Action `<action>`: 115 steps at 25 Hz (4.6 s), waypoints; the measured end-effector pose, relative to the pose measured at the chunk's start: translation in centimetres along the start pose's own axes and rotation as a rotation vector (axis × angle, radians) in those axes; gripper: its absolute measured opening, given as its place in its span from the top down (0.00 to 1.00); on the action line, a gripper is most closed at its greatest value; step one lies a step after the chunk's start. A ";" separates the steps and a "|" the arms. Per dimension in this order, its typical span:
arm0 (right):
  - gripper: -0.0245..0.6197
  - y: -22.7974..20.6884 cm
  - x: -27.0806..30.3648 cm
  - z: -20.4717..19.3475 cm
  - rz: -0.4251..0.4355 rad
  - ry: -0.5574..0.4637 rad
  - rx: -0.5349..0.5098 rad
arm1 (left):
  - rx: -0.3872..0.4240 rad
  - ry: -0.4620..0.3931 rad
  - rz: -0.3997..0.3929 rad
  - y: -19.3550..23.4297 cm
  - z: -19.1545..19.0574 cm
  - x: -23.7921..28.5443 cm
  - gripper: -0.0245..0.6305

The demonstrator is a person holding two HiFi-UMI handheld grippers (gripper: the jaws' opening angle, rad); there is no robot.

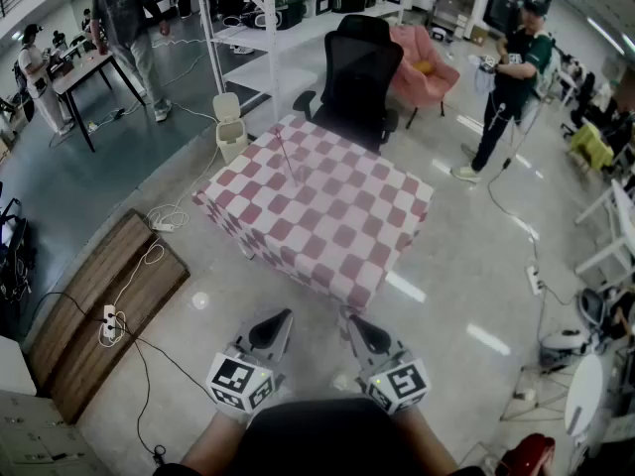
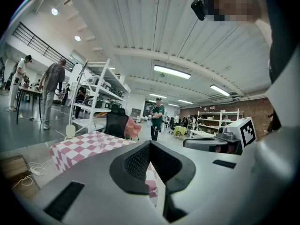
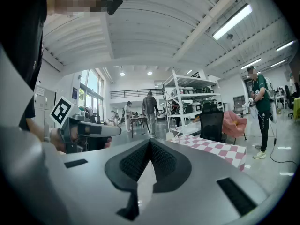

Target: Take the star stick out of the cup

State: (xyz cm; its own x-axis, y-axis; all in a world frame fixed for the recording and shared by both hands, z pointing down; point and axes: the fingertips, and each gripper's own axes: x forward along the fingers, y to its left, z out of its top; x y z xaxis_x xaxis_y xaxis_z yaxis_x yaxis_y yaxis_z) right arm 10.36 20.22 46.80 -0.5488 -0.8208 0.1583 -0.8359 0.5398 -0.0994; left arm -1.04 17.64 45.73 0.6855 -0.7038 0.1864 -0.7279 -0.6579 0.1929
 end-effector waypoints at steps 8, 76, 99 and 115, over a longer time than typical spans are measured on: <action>0.95 -4.1 -1.8 0.4 0.021 -0.010 0.026 | -0.003 0.025 0.046 -2.5 -0.4 3.2 0.90; 0.95 -17.7 26.0 5.0 -0.135 0.069 0.083 | -0.128 0.120 0.046 30.5 2.3 27.2 0.90; 0.95 -18.2 26.0 3.3 -0.204 0.256 0.041 | -0.175 0.272 0.333 46.6 -2.5 46.4 0.62; 0.95 -19.4 24.8 2.1 -0.260 0.263 0.070 | -0.136 0.260 0.383 49.0 -1.9 49.0 0.85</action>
State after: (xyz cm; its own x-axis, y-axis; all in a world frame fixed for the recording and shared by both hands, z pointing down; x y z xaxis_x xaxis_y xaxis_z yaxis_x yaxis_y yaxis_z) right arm 13.01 -10.98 50.58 -0.3060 -0.8480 0.4328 -0.9505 0.2979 -0.0884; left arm -3.10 -48.61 66.15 0.3613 -0.7870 0.5001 -0.9324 -0.3112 0.1838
